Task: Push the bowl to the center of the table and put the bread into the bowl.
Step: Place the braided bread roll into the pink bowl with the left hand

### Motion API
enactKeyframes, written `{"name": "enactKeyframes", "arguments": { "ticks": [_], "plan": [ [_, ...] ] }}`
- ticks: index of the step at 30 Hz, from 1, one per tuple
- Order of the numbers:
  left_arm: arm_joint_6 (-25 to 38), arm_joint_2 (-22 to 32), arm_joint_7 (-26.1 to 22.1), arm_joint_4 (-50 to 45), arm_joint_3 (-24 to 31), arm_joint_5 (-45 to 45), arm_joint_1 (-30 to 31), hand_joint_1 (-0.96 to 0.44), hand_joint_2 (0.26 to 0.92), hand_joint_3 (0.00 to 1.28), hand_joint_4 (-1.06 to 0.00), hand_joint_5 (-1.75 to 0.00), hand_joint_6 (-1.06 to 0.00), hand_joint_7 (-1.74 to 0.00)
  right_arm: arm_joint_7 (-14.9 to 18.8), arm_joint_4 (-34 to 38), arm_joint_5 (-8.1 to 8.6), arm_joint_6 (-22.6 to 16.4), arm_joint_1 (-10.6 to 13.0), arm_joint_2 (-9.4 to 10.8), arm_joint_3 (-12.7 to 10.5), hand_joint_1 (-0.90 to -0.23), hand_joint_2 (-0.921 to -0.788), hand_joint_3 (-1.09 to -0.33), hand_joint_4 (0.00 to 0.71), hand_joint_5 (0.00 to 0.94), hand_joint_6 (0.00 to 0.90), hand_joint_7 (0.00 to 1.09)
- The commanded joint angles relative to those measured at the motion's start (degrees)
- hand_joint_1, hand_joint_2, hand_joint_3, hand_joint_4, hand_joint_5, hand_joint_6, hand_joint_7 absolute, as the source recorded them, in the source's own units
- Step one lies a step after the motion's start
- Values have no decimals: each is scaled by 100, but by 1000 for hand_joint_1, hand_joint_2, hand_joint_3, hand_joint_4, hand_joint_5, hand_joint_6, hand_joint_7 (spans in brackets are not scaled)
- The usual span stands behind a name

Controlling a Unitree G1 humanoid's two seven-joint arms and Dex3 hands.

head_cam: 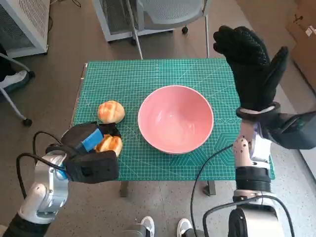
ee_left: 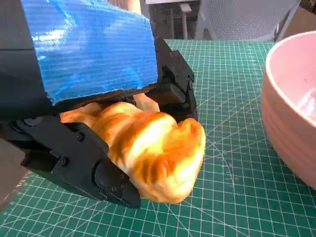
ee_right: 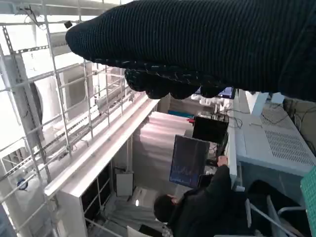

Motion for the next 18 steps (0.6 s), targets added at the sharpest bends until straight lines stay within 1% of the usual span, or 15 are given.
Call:
{"name": "enactKeyframes", "arguments": {
  "ticks": [1, 4, 7, 9, 10, 13, 15, 18],
  "plan": [
    [-28, 11, -123, -698, 382, -172, -303, 4, 919, 31, -750, -1087, -651, -1156, 45, 11, 68, 83, 139, 33, -30, -608, -921, -561, 328, 2, 408, 10],
    [-7, -54, -157, -929, 442, -190, -518, 4, 919, 29, -757, -1078, -652, -1157, 47, -7, 72, 81, 150, 42, -28, -607, -921, -561, 328, 1, 408, 9],
    [-124, -183, -70, -1017, 351, -98, -922, 4, 908, 16, -800, -1018, -685, -1134, 34, -41, 64, 76, 171, 62, -18, -605, -921, -560, 328, 1, 409, 9],
    [-152, -220, -58, -1016, 322, -60, -1010, 4, 905, 12, -812, -1000, -694, -1130, 30, -52, 61, 76, 177, 68, -17, -603, -921, -560, 328, 1, 409, 9],
    [-222, -304, -5, -936, 194, 33, -1214, 4, 911, 16, -793, -1017, -680, -1147, 33, -43, 58, 64, 181, 73, -18, -603, -921, -560, 328, 1, 409, 8],
    [-335, -454, 73, -800, -8, 197, -1533, 4, 899, 18, -820, -987, -699, -1128, 46, -29, 59, 49, 189, 73, -25, -603, -921, -561, 328, 1, 408, 8],
    [-401, -660, 53, -584, -255, 266, -1908, 3, 897, 18, -830, -986, -701, -1115, 42, -48, 51, 41, 208, 75, -24, -603, -921, -561, 327, 0, 407, 7],
    [-517, -919, 25, -271, -522, 309, -2292, 3, 895, 18, -840, -996, -699, -1093, 36, -75, 38, 27, 236, 69, -24, -603, -921, -562, 325, 0, 405, 5]
  ]
}}
